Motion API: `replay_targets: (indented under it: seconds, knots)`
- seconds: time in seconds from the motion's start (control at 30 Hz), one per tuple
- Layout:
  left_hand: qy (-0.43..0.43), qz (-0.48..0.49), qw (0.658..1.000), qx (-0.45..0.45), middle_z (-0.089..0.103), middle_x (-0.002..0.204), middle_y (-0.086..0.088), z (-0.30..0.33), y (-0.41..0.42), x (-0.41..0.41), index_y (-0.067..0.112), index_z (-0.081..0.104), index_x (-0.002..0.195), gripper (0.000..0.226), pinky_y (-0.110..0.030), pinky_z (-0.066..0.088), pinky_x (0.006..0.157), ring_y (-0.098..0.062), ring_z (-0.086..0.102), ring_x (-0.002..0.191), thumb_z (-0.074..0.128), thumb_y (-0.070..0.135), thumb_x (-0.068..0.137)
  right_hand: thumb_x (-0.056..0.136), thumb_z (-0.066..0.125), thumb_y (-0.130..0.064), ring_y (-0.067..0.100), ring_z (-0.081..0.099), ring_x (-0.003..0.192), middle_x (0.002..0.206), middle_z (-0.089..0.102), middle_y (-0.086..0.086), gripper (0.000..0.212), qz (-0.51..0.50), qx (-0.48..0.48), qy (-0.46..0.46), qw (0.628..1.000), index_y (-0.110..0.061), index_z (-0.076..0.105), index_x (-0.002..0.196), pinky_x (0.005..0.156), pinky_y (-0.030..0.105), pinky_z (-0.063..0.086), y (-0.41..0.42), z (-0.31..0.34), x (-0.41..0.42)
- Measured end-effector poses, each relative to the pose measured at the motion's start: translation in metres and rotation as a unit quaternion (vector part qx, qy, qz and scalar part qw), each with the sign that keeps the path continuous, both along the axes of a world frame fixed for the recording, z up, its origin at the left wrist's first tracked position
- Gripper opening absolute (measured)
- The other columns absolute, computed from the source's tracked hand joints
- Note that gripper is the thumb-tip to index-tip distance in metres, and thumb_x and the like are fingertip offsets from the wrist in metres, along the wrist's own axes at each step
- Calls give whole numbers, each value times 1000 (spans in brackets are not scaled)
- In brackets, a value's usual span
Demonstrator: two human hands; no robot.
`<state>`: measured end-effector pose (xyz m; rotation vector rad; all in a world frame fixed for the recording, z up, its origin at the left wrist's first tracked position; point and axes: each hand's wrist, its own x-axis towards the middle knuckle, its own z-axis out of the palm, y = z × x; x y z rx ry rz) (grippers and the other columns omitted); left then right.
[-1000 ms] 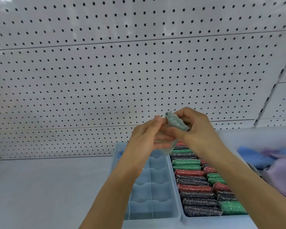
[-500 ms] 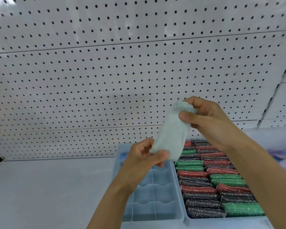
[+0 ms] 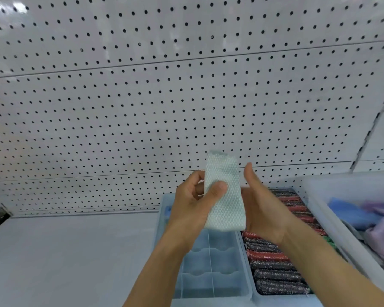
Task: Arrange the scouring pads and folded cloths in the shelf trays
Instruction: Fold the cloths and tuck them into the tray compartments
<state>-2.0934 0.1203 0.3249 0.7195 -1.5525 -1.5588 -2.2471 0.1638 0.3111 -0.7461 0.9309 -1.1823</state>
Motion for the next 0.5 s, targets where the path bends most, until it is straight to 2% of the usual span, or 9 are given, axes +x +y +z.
replay_targets:
  seconds: [0.07,0.17,0.2,0.27,0.37,0.4,0.5]
  knots:
    - [-1,8,1000,6,75,91,-6,-1,0,1,15,62,105,23,-41,60,73,-26,73,86,69,25,85,85,39,-71,31,60,118,127,63,13,74,16,-12,19,1000,-13,61,127,103,54,43,4,-4,7]
    - [7,14,1000,14,74,91,-8,-2,0,3,17,61,107,19,-44,60,72,-27,73,86,67,22,89,77,74,-38,34,62,109,124,62,21,51,-69,-75,40,994,-9,65,117,100,60,43,3,2,10]
    - [11,12,1000,22,74,91,-8,-3,0,4,18,61,107,17,-45,59,71,-27,73,86,64,22,91,75,75,-28,35,63,104,120,63,22,44,-102,-87,39,990,-9,66,114,99,61,42,2,4,9]
    - [20,7,999,36,73,92,-9,-5,0,6,22,61,106,11,-45,57,68,-26,71,86,60,23,95,76,71,-18,34,62,96,108,67,17,34,-135,-113,44,983,-13,69,110,93,62,42,2,7,10]
    - [21,0,999,31,71,93,-7,-7,-3,9,27,65,98,15,-40,51,64,-24,66,85,56,28,86,78,73,-16,28,58,87,91,71,6,14,-144,-170,86,971,-21,77,91,77,49,40,6,7,11]
    - [24,-8,999,37,70,92,-8,-7,-4,10,27,66,95,18,-39,49,63,-25,64,83,53,29,83,82,68,-12,27,56,83,86,71,4,14,-143,-187,106,966,-23,78,84,73,45,38,7,7,11]
    - [28,-26,994,102,70,91,-8,-5,-6,16,29,66,104,31,-31,47,50,-26,63,74,50,43,82,90,45,13,24,51,70,75,65,2,49,-158,-240,197,937,-19,76,70,58,31,37,8,5,8]
